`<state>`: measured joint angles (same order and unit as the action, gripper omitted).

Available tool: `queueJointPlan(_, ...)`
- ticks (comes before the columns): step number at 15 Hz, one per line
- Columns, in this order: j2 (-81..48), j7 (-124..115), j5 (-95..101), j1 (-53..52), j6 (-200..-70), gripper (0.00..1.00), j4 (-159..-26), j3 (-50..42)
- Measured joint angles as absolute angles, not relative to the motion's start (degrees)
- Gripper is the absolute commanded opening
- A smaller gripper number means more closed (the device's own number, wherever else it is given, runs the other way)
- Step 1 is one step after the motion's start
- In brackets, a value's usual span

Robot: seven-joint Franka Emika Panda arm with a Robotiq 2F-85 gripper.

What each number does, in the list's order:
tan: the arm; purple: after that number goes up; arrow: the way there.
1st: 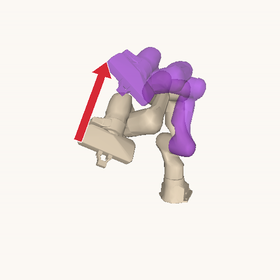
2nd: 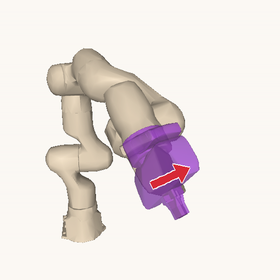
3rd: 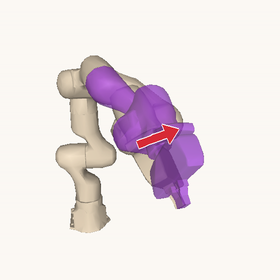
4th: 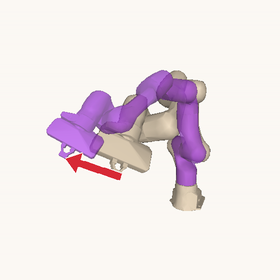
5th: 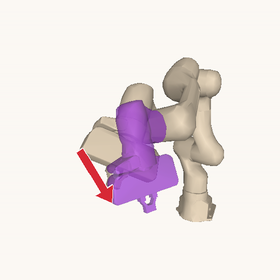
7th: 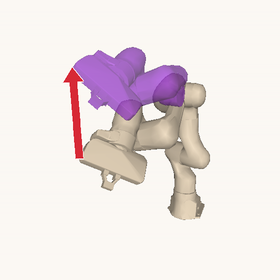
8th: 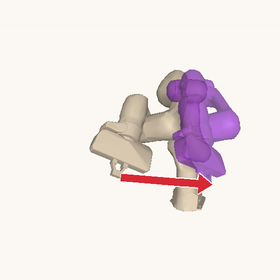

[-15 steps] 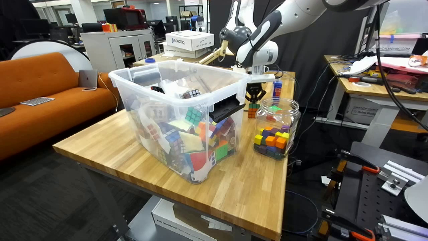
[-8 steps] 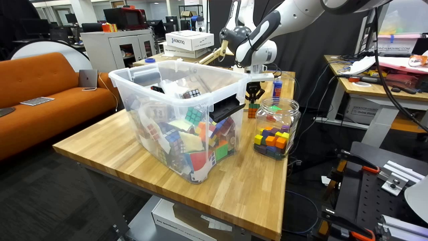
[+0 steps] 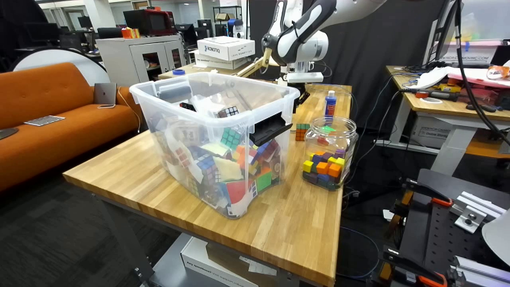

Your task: Turn on the lamp

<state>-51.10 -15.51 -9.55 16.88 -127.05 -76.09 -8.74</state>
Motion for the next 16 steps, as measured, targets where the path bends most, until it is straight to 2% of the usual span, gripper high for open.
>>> queueJointPlan(10, -30.78, -18.57, -7.44, 7.73, -128.51, 0.00, -97.25, -8.71)
queueJointPlan(11, -28.56, -19.42, -7.41, 6.81, -128.94, 0.03, -99.80, -8.61)
queueJointPlan(12, -26.28, -20.09, -7.64, 5.98, -129.52, 0.27, -102.32, -8.43)
queueJointPlan(13, -23.92, -20.55, -8.30, 5.27, -130.32, 0.28, -104.96, -8.07)
queueJointPlan(14, -21.63, -20.60, -10.05, 4.90, -130.75, 0.07, -107.45, -7.40)
queueJointPlan(16, -17.76, -19.29, -14.38, 4.89, -131.32, 0.21, -111.81, -5.97)
